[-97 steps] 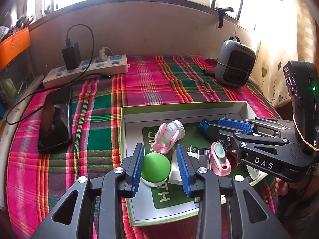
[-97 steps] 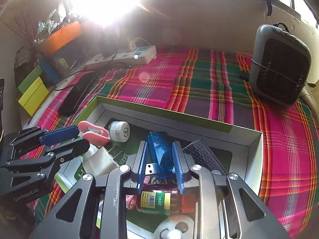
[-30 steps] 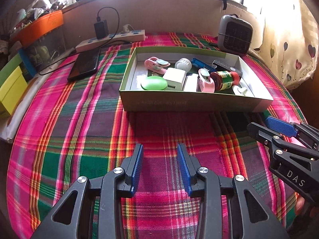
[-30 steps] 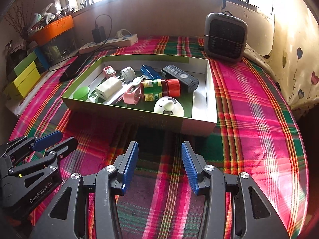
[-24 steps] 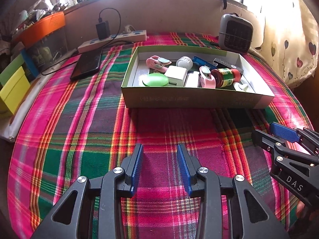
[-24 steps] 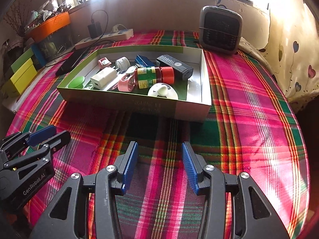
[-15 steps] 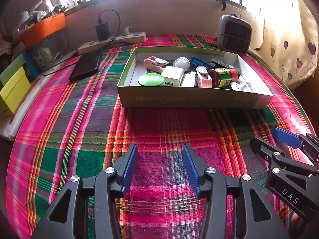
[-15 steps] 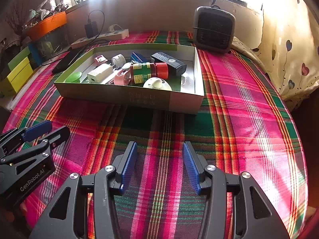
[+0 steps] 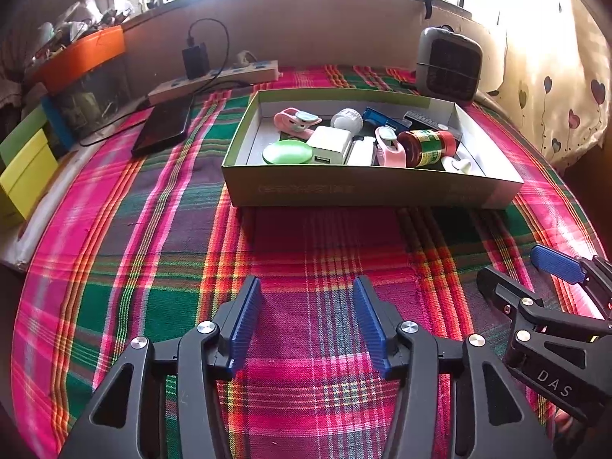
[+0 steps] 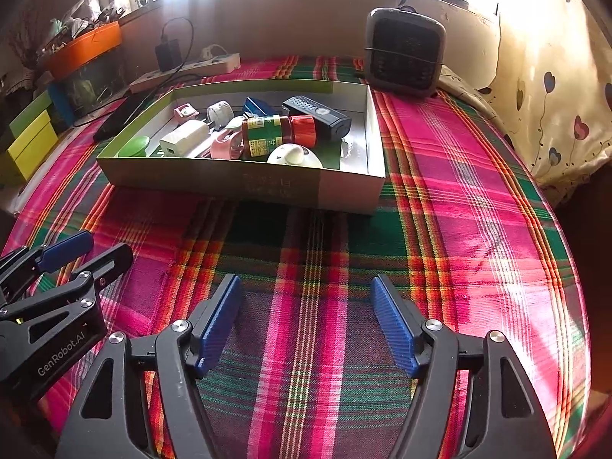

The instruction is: Organize rigid objects

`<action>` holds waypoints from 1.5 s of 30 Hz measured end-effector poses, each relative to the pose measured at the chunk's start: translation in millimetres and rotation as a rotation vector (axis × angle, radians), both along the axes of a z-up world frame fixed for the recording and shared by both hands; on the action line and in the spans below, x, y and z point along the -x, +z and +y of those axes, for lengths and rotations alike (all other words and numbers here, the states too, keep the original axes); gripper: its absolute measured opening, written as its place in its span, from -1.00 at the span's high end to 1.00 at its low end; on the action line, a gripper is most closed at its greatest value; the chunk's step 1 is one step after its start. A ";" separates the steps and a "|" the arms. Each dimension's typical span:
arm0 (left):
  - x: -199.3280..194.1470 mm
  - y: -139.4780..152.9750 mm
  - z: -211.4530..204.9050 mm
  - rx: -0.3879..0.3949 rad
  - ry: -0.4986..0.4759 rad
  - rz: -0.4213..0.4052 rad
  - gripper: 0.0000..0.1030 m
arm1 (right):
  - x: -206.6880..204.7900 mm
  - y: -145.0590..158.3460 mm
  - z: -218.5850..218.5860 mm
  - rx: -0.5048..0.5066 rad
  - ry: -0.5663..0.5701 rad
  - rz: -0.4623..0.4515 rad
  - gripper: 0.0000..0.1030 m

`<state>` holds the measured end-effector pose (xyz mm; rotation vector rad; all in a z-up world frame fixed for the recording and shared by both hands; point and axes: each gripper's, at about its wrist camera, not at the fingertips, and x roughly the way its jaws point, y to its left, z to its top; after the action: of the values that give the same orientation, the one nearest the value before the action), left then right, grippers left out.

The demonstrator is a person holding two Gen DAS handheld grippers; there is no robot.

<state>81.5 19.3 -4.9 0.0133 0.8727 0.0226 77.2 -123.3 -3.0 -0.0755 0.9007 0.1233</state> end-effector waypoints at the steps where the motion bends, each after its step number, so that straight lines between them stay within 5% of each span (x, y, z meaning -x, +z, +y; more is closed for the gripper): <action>1: 0.0 -0.1 -0.2 0.002 0.000 0.000 0.03 | 0.2 0.0 -0.1 0.000 -0.001 0.000 -0.37; 45: 0.1 -0.1 -0.3 0.002 0.000 0.000 0.03 | 0.3 -0.4 0.1 0.000 -0.005 0.001 -0.41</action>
<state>81.4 19.0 -5.0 0.0114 0.8725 0.0218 76.8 -123.1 -3.3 -0.0731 0.9017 0.1185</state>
